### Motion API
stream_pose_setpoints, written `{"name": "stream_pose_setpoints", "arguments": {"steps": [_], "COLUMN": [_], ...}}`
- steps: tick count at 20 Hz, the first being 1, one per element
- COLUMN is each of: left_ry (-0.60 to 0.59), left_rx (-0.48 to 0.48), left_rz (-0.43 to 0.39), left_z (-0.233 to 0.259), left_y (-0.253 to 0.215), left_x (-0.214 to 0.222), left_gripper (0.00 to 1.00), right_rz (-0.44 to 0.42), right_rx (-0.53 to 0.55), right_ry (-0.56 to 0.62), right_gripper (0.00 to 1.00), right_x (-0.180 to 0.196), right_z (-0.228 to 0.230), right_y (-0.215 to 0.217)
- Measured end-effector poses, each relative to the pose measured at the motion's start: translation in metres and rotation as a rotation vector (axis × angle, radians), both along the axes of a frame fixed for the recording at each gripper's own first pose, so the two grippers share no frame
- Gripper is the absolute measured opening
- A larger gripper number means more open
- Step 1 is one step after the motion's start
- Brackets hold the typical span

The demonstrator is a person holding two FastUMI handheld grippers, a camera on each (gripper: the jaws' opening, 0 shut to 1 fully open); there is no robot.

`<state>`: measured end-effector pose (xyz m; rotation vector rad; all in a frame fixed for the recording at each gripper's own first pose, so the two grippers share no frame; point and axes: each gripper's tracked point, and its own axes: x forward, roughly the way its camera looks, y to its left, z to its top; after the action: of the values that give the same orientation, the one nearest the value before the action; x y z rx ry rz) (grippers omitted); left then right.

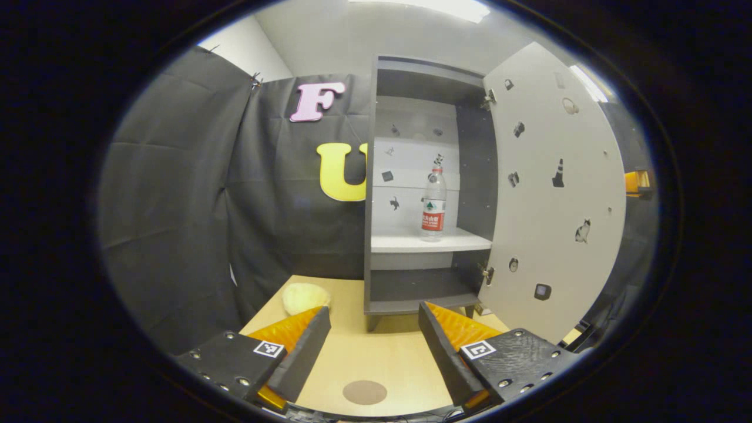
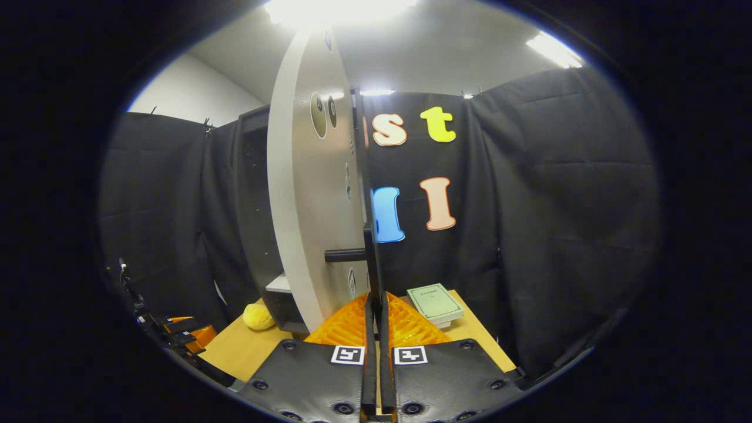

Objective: Open the cabinet door with the right hand, grasp the bottle in the cabinet with the left hand and place it on the coaster, then close the cabinet door with the right hand.

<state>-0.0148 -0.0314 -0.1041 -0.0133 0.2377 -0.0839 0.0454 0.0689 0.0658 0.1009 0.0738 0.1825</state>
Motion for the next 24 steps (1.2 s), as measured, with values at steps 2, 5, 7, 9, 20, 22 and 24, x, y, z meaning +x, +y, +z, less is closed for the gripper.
{"name": "stream_pose_setpoints", "arguments": {"steps": [2,5,7,9,20,22,24], "left_ry": [0.002,0.003,0.001,0.001,-0.036,-0.074,-0.116], "left_rx": [-0.003,0.009,0.011,0.012,-0.002,-0.011,-0.025], "left_rz": [-0.013,-0.023,-0.031,-0.043,-0.178,-0.175,-0.177], "left_z": [0.0,0.0,0.004,0.004,0.031,0.045,0.061], "left_y": [-0.005,-0.01,-0.013,-0.017,-0.072,-0.078,-0.087], "left_x": [0.002,0.004,0.005,0.007,0.06,0.078,0.105], "left_gripper": [0.96,0.89,0.89,0.89,0.89,0.89,0.89], "right_rz": [0.041,0.066,0.039,0.043,-0.143,-0.196,-0.232], "right_rx": [0.023,0.027,-0.003,-0.009,0.072,0.087,0.094], "right_ry": [-0.005,-0.021,-0.02,-0.018,-0.015,-0.025,-0.009], "right_gripper": [0.05,0.04,0.02,0.1,0.95,0.98,0.98], "right_x": [0.0,0.003,0.0,-0.004,-0.026,-0.02,-0.005], "right_z": [-0.002,-0.002,-0.003,-0.003,0.001,0.004,-0.002], "right_y": [0.005,0.005,-0.004,-0.001,-0.082,-0.098,-0.112]}}
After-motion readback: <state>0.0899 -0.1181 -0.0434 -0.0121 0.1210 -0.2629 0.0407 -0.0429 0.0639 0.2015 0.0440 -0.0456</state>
